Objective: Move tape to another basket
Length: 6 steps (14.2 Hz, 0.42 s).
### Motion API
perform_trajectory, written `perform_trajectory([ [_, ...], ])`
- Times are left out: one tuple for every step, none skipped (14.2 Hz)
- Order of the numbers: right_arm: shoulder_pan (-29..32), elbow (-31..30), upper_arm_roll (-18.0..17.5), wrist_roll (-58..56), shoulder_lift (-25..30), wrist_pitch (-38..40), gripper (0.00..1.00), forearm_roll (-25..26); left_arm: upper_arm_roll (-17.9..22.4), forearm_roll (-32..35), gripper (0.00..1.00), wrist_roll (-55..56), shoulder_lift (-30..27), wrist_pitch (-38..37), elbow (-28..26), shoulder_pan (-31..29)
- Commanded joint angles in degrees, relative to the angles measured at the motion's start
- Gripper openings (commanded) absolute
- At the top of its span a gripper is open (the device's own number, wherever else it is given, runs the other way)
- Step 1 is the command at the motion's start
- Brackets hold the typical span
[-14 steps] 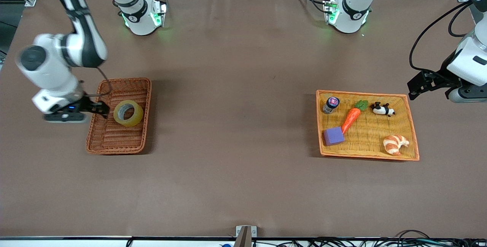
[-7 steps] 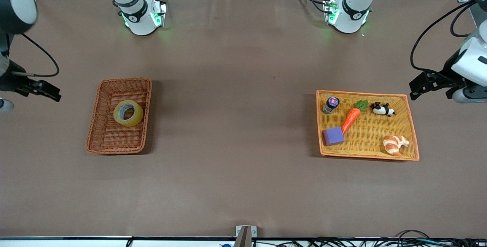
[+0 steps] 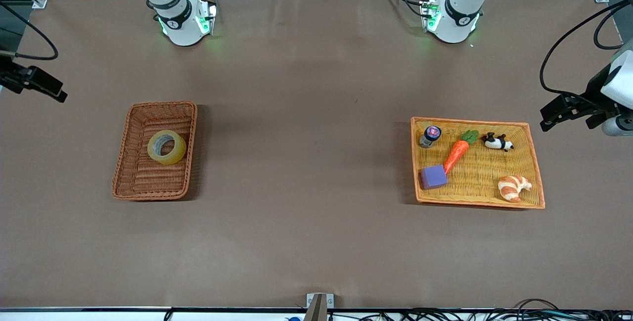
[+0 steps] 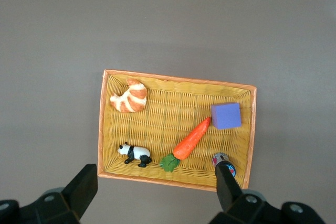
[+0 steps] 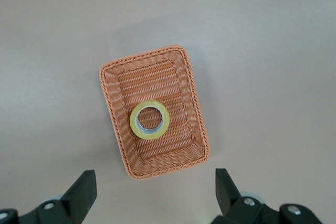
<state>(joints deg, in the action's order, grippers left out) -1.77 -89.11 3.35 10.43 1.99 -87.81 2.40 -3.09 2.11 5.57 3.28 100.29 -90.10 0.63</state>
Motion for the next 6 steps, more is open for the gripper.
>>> perform_trajectory([
  [0.9,-1.0,-0.5,0.3,0.7,0.5,1.00,-1.1,0.0,-0.9,1.00,-0.7,0.5,-0.2,1.2,-0.1],
  [1.2,-1.0,-0.5,0.2,0.6,0.7,1.00,-1.2,0.0,-0.5,1.00,-0.8,0.5,-0.2,1.2,0.0],
  [1.2,-0.9,-0.5,0.3,0.6,0.7,1.00,-1.8,0.0,-0.4,1.00,-0.8,0.5,-0.2,1.2,0.1],
  [1.2,-0.8,-0.2,0.1,0.6,0.8,1.00,-4.0,-0.1,-0.4,1.00,-0.8,0.5,-0.2,1.2,0.0],
  [0.9,-0.7,0.1,-0.5,0.6,0.8,1.00,-4.7,-0.1,-0.4,1.00,-0.8,0.5,-0.2,1.2,0.0],
  [0.7,-0.5,0.2,-1.8,0.4,0.9,1.00,-4.6,-0.1,-0.4,1.00,-0.8,0.6,-0.2,1.8,0.0],
])
